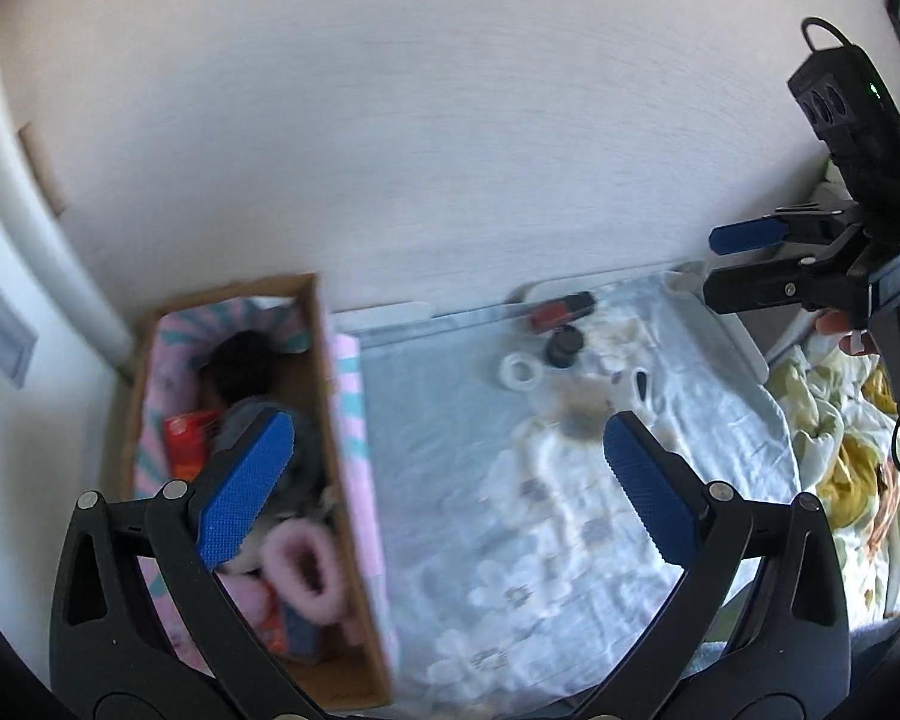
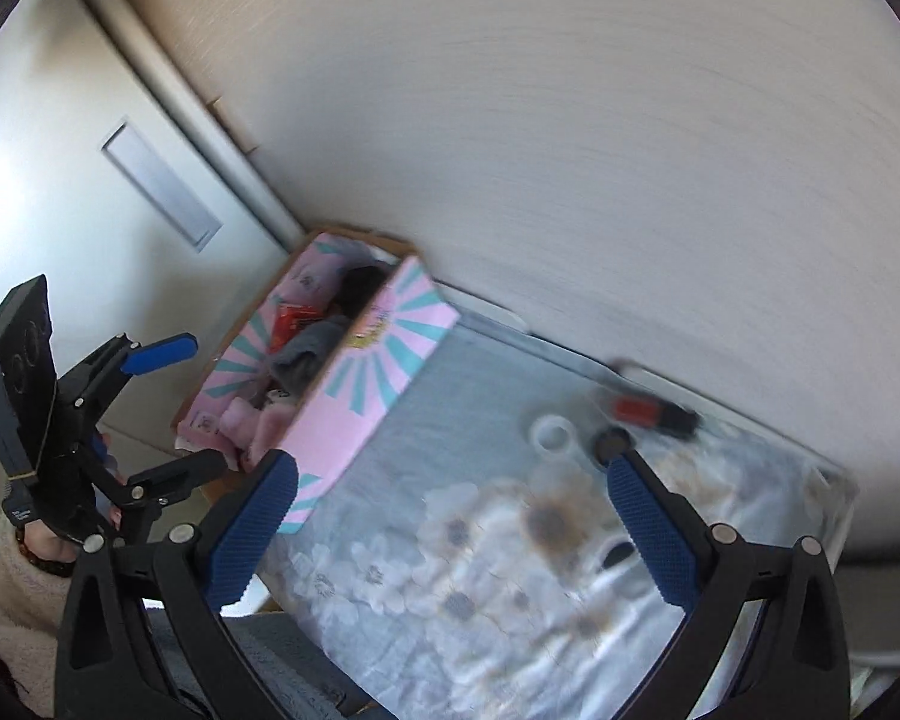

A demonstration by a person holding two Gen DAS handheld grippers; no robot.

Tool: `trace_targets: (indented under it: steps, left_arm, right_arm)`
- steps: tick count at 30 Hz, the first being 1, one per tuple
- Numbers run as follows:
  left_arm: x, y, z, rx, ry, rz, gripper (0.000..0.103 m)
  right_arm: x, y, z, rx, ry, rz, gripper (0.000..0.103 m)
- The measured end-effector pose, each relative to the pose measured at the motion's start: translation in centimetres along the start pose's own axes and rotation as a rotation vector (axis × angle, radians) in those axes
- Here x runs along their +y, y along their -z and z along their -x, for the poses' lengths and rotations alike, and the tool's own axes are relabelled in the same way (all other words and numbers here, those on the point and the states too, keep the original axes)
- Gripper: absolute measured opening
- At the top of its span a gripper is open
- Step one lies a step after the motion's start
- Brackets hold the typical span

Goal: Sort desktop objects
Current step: 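Move both tools back over the table toward the jar and panda sock, then grasp the black jar with the left tool while the right tool grasps the white panda sock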

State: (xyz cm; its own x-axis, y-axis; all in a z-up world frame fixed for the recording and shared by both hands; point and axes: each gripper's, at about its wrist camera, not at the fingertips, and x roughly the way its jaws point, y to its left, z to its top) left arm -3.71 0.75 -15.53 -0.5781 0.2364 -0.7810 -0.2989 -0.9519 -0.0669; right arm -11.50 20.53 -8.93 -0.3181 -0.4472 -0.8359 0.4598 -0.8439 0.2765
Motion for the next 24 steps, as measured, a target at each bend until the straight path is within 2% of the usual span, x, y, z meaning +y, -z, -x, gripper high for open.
trace_targets:
  steps: [4,8,12,13,15,16,18,21,24]
  left_arm:
    - [-2.3,-0.5,-1.9,0.021,0.044,-0.029,0.103]
    - [-4.1,-0.2,-4.5,0.082,0.023,-0.044,0.103]
    - [-5.9,0.0,-7.5,0.136,-0.019,-0.071,0.103]
    - [-6.3,0.0,-8.5,0.136,-0.010,-0.073,0.103]
    - [-7.2,-0.3,-10.3,0.119,0.014,-0.084,0.103]
    - [-7.7,-0.5,-11.5,0.112,0.017,-0.098,0.103]
    - [-8.5,-0.9,-13.9,0.111,0.012,-0.122,0.103]
    - [-9.3,-1.4,-17.0,0.098,0.023,-0.136,0.102]
    - [-9.9,-1.8,-18.9,0.065,0.040,-0.147,0.096]
  right_arm:
    - [-2.9,2.7,1.4,-0.048,0.087,-0.045,0.103]
    - [-5.0,6.1,0.7,-0.041,0.075,-0.113,0.103]
    - [-6.6,9.4,-2.3,0.086,0.047,-0.171,0.103]
    - [-6.9,10.3,-2.9,0.086,0.069,-0.172,0.103]
    - [-7.3,11.9,-3.9,0.091,0.164,-0.171,0.103]
    - [-7.5,12.5,-4.7,0.104,0.180,-0.174,0.103]
    - [-8.1,14.0,-6.8,0.117,0.127,-0.215,0.103]
    - [-8.7,15.2,-8.5,0.098,0.134,-0.253,0.102]
    - [-8.7,15.5,-9.3,0.018,0.143,-0.252,0.100]
